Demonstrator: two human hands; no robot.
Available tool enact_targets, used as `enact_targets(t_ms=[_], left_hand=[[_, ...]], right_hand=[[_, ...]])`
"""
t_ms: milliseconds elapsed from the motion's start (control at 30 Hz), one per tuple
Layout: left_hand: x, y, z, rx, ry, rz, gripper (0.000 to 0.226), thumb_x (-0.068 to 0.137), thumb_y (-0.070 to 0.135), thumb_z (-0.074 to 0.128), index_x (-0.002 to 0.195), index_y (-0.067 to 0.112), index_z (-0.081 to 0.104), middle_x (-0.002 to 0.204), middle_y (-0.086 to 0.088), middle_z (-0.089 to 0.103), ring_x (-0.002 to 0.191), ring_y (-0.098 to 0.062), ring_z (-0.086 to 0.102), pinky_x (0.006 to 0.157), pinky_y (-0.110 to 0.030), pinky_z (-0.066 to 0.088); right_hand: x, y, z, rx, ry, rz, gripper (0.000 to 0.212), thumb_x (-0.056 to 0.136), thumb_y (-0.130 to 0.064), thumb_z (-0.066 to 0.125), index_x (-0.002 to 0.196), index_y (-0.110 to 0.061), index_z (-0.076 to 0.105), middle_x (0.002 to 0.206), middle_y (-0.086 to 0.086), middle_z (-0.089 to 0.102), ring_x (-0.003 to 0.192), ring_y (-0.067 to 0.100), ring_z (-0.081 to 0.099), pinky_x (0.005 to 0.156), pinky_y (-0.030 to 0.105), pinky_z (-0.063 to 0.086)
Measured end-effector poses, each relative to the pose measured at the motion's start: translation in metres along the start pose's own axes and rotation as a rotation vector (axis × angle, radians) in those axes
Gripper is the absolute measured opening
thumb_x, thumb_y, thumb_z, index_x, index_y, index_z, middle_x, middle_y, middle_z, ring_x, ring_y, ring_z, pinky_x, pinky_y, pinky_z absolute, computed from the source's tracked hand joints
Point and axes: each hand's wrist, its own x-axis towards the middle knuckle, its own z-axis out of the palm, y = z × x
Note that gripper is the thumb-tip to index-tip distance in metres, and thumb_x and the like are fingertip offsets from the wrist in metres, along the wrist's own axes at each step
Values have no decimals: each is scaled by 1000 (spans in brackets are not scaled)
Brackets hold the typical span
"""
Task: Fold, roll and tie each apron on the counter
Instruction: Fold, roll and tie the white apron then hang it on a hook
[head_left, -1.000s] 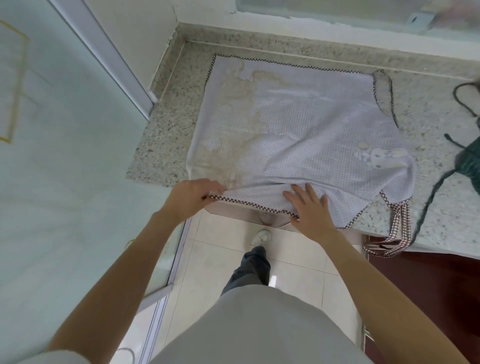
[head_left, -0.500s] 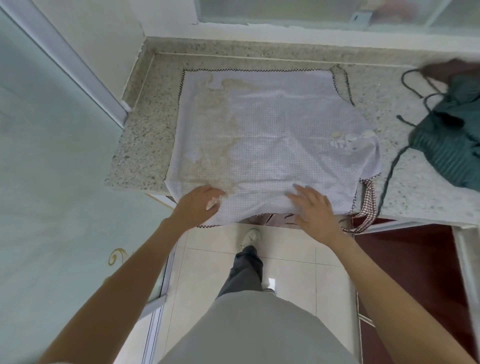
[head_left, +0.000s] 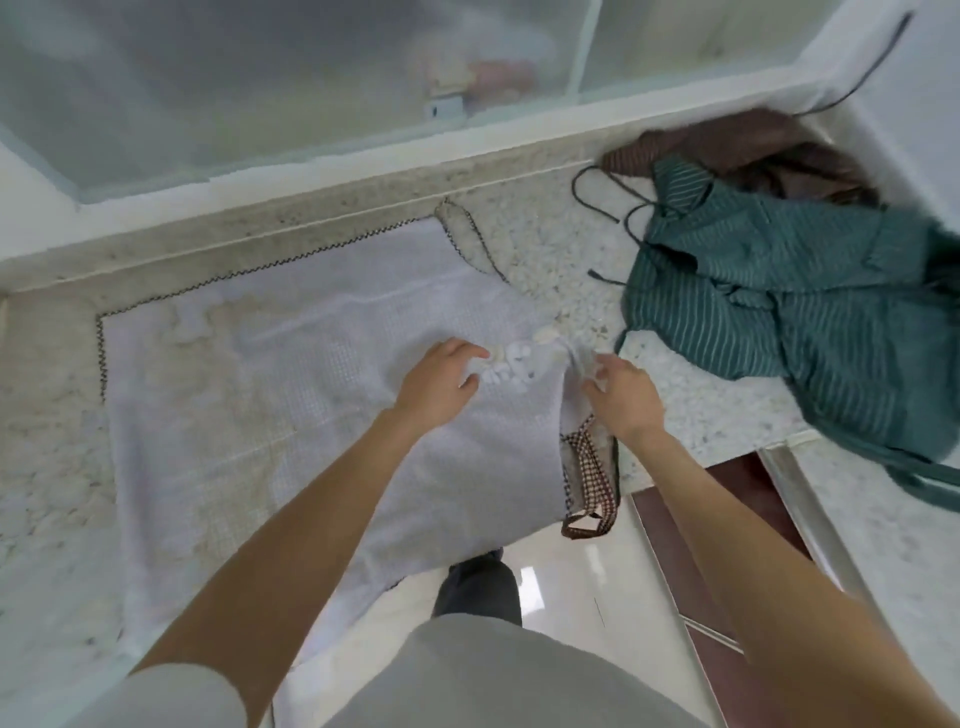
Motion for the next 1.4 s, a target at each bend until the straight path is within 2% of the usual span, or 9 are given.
enact_targets(t_ms=[167,400,500,600,767,867,1067,1200,1400], left_hand=[[99,16,1,53,-108,57,37,94,16,49,132,15,48,135,-3,46,124,-21,38,100,-31,37],[165,29,3,341,-291,125,45,101,37,21,135,19,44,139,-4,47,129,-23,37,106,-39,28],[178,36,-2,399,-262,123,61,98,49,12,82,18,62,89,-7,67,93,-25,61,94,-40,37],[192,43,-10,340,-458,26,70,94,58,8,54,14,44,55,-4,49,58,-21,53,65,-32,38],[205,49,-8,225,-674,90,53,99,50,21,97,15,62,93,0,59,88,-19,56,74,-31,42],[199,53,-5,-91,-648,223,38,99,26,41,137,28,42,135,3,46,116,-14,46,95,-30,38],[199,72,0,-152,-721,324,21,92,16,51,96,35,56,145,7,37,136,-12,26,115,-48,17],[225,70,-16,372,-716,621,20,91,35,52,105,27,64,143,11,41,138,-15,24,115,-41,11],[268,72,-34,583,-262,706,32,92,35,48,115,17,61,127,0,57,121,-21,43,102,-38,26]], right_hand=[[33,-1,15,-24,-104,110,28,91,-35,51,96,-9,62,92,13,67,88,31,63,70,32,46],[68,-7,-15,343,28,103,13,99,-13,39,110,-7,38,59,1,46,50,19,42,45,30,27],[83,-5,-40,343,13,-43,24,93,-11,53,115,-17,45,67,-2,53,55,12,48,51,24,35],[96,-3,-64,342,-14,-153,42,86,-1,59,123,-21,54,101,-14,61,80,-8,53,69,10,37],[99,6,-70,315,-69,-273,55,84,6,58,131,-24,52,130,-14,55,117,-9,47,99,8,34],[93,14,-61,267,-58,-293,58,82,5,60,132,-24,52,133,-11,54,122,2,48,105,17,35],[73,18,-58,265,7,-242,55,81,-2,65,128,-25,48,108,-14,59,85,-16,53,70,6,40],[66,31,-62,81,-65,-167,41,85,-24,67,120,-24,47,102,-4,58,73,3,53,67,25,42],[64,61,-71,-8,-137,36,31,91,-37,58,117,-22,57,67,2,63,57,16,58,64,33,50]])
